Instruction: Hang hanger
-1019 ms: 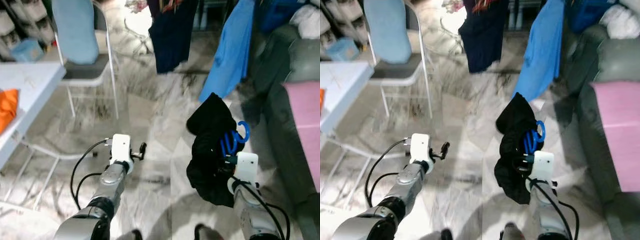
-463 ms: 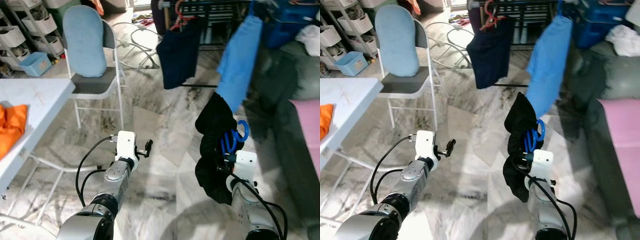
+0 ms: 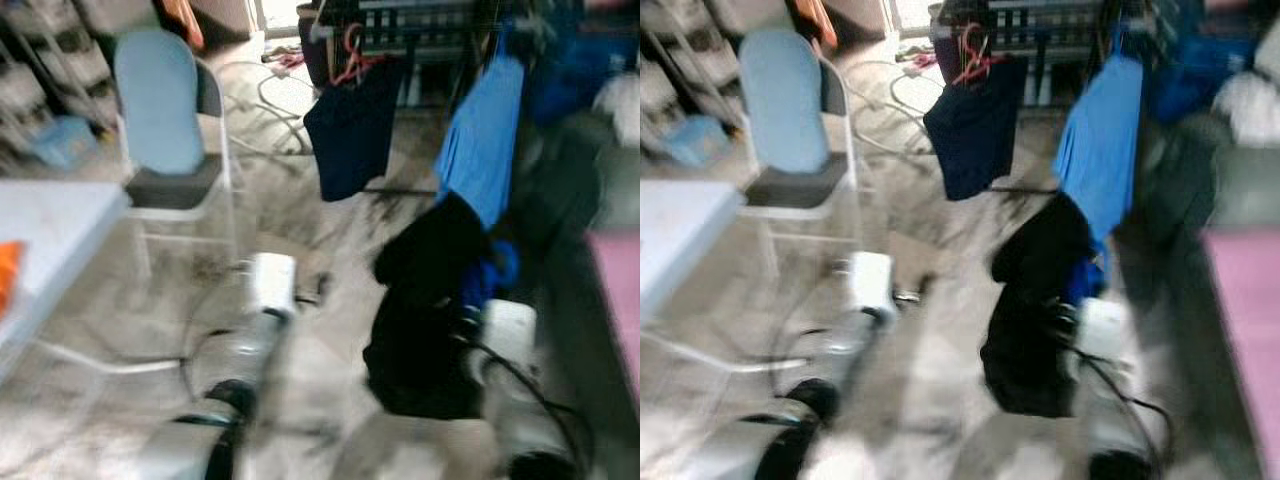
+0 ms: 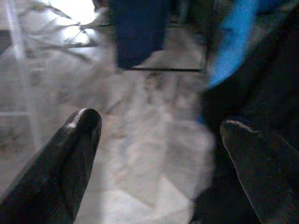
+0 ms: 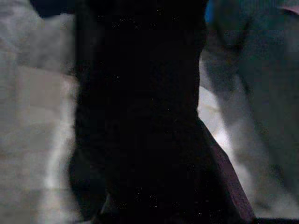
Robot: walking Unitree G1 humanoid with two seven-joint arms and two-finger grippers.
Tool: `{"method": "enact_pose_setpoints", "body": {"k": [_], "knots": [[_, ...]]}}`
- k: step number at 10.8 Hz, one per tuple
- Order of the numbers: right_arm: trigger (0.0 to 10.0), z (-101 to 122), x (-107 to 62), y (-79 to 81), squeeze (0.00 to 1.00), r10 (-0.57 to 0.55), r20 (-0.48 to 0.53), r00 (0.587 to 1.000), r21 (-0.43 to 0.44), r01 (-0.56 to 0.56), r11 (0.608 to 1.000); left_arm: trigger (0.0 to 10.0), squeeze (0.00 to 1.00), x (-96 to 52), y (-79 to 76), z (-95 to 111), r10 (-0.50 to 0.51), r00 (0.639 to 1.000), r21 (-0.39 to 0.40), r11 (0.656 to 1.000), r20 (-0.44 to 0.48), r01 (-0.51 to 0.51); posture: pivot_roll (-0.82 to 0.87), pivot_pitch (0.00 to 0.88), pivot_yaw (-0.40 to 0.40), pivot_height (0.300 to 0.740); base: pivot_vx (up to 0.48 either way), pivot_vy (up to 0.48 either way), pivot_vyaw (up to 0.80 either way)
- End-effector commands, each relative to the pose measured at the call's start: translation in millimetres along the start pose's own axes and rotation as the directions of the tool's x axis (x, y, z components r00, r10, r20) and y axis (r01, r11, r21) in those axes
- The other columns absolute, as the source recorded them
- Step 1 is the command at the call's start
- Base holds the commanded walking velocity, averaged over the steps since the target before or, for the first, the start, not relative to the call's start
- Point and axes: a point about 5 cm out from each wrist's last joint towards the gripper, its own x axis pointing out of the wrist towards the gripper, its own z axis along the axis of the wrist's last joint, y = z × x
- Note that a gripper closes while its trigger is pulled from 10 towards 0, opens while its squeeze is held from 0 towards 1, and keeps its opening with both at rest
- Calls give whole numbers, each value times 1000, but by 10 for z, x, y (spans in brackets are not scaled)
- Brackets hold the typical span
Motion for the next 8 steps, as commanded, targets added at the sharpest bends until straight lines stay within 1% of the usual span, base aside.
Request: {"method": "enact_pose_setpoints", "body": {"k": [1, 4, 6, 8], "knots": [[10000, 34, -8, -53, 0, -14, 29, 999, -4, 14, 1000, 10000, 0, 39, -91, 51, -19, 1000, -9, 1000, 13, 19, -267, 64, 110, 740, 454, 0, 0], [10000, 9, -2, -50, 0, -2, 11, 1000, -10, 2, 1000, 10000, 0, 29, -62, 39, 2, 1000, -2, 1000, 11, -2, -267, 78, 112, 740, 454, 0, 0], [10000, 6, 11, -11, 0, 29, 1, 1000, -37, -29, 999, 10000, 0, 22, -46, 27, 7, 1000, -2, 1000, 6, -7, -268, 87, 115, 740, 454, 0, 0], [10000, 8, 4, 28, 0, 34, 2, 999, -29, -34, 999, 10000, 0, 17, -57, 13, -1, 1000, -3, 1000, 1, 1, -272, 100, 120, 740, 452, 0, 0]]}}
